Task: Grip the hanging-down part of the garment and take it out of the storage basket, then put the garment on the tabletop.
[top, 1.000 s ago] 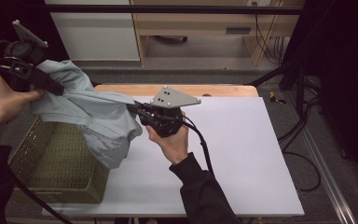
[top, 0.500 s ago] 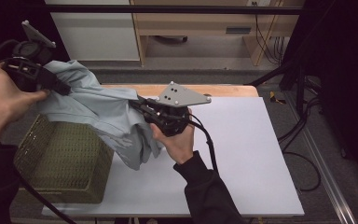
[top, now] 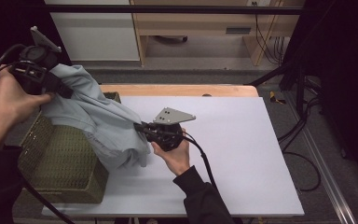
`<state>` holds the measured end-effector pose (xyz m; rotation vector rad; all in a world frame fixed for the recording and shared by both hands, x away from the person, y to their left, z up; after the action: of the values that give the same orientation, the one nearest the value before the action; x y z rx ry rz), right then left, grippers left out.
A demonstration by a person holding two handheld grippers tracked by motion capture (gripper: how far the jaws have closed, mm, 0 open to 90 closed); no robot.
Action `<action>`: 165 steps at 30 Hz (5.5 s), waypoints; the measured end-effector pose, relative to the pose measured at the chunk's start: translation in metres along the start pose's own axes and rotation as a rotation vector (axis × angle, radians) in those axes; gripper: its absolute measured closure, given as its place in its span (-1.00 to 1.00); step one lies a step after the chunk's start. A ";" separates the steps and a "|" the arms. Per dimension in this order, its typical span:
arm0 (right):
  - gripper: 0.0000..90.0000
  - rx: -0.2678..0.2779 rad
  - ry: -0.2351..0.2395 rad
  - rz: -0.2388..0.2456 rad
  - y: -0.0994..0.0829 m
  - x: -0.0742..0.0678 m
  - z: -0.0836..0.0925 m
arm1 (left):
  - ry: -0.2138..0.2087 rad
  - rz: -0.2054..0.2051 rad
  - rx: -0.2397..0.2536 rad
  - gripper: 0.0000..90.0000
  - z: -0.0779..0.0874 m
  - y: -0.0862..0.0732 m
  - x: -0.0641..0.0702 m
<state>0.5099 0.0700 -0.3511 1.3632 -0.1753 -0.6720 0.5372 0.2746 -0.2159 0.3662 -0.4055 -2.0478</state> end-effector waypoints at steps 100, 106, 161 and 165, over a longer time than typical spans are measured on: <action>-0.99 0.200 -0.480 -0.147 -0.122 0.106 0.219 | -0.043 -0.031 -0.004 0.84 -0.011 0.009 0.016; -0.99 0.198 -0.477 -0.141 -0.122 0.106 0.220 | -0.056 -0.057 0.016 0.84 -0.008 0.014 0.027; -0.99 0.200 -0.443 -0.157 -0.119 0.098 0.225 | -0.257 -0.475 0.038 0.87 -0.081 0.066 0.223; -0.99 0.199 -0.453 -0.142 -0.120 0.100 0.225 | -0.284 -0.470 0.028 0.87 -0.104 0.062 0.227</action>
<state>0.4391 -0.1797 -0.4388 1.4040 -0.5214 -1.1026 0.5210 0.0335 -0.3029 0.1976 -0.5611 -2.5694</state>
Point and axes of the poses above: each handheld gripper's, and its own axes: z roughly backward along the jaws, y roughly out of its top, x roughly to its right, the point moved 8 cm from there along -z, roughly forward along the jaws, and after that the axes turned 11 degrees about -z, right-handed, at the moved point
